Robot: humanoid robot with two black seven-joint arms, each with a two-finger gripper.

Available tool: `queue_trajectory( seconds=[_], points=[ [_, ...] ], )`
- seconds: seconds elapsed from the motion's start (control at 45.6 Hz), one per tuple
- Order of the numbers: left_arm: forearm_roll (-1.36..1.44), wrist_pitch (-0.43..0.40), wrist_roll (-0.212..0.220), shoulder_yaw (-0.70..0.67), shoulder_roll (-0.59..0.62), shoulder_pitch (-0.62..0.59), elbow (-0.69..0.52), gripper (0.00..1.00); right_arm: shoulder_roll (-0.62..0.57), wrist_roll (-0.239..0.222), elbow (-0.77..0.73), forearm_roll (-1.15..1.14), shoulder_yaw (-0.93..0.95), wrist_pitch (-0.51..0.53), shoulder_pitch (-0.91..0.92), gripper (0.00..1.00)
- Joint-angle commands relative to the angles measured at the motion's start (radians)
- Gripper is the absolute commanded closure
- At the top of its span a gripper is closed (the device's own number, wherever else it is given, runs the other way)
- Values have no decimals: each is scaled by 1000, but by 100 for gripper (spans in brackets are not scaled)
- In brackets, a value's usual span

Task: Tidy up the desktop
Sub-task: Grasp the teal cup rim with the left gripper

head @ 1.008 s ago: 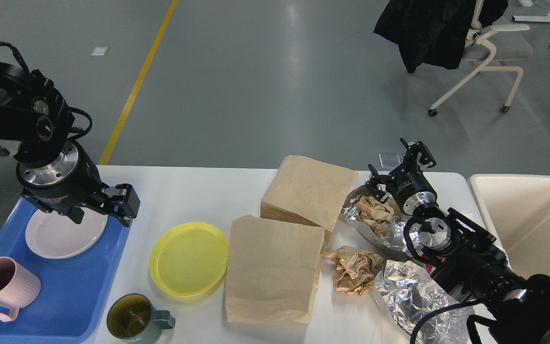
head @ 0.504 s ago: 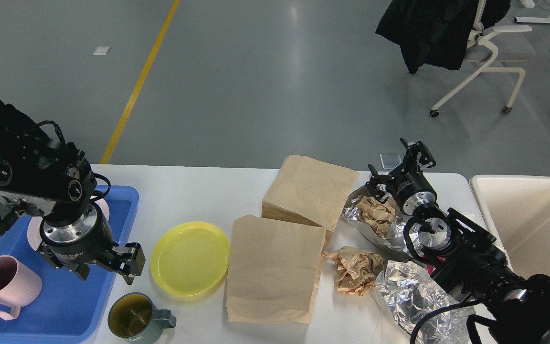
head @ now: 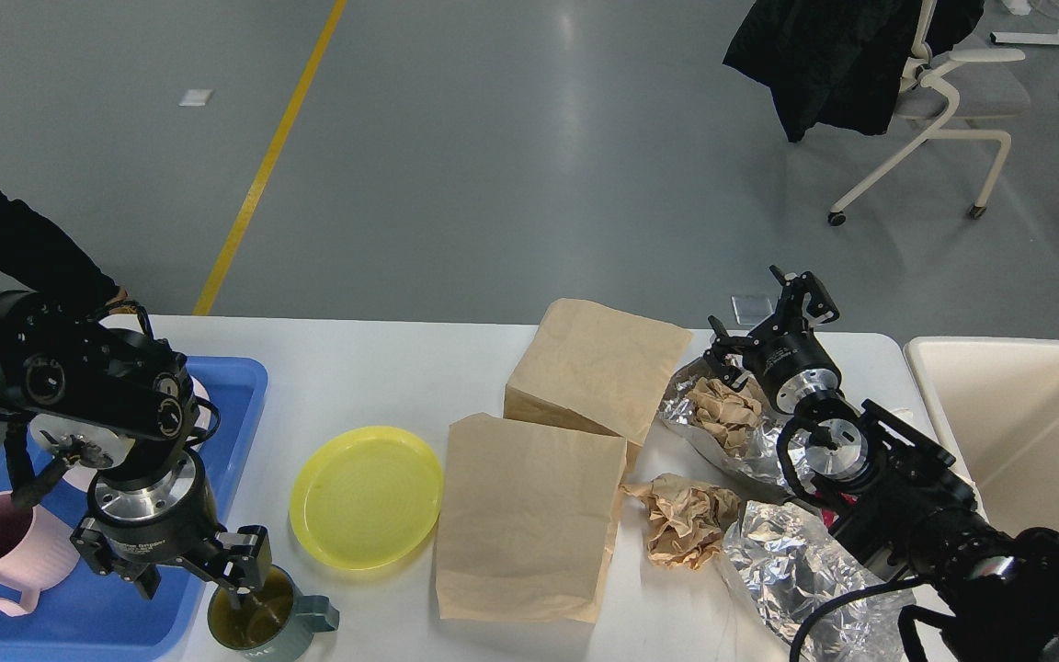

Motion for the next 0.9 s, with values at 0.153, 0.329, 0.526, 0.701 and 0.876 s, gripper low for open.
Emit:
queue_trajectory(
  seconds=[0.153,0.329,0.526,0.701,0.876],
  points=[
    [1,11,0,-1,-35,72,72,20,0,1,0,0,0,0,0,0],
    [1,11,0,-2,-66,122,120,20,0,1,0,0,0,0,0,0],
    [2,16,0,-2,-83,167,174,20,0,-1,0,0,0,0,0,0],
    [2,23,0,-2,-100,195,206,20,0,1,0,0,0,0,0,0],
    [1,36,0,-5,-114,224,241,20,0,1,0,0,0,0,0,0]
  ],
)
